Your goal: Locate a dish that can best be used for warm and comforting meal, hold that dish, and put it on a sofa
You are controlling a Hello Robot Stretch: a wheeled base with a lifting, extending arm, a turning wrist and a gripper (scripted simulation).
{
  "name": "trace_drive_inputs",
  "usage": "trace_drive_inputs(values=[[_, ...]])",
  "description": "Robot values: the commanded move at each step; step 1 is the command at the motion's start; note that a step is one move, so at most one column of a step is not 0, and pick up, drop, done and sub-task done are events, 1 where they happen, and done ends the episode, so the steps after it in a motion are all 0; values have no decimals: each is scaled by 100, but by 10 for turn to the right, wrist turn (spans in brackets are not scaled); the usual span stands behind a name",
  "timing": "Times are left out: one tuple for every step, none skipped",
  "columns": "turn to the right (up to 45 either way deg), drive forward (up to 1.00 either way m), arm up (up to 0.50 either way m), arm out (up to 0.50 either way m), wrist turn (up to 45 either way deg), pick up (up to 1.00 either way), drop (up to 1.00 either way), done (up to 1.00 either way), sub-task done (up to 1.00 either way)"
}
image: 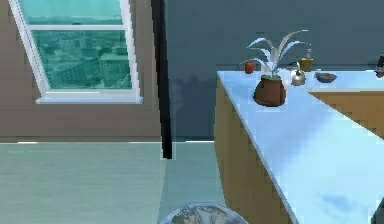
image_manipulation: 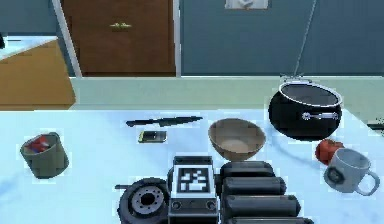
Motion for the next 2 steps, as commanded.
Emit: trace_drive_inputs(values=[[0, 5, 0, 0, 0, 0, 0, 0, 0], [-450, 0, 0, 0, 0, 0, 0, 0, 0]])
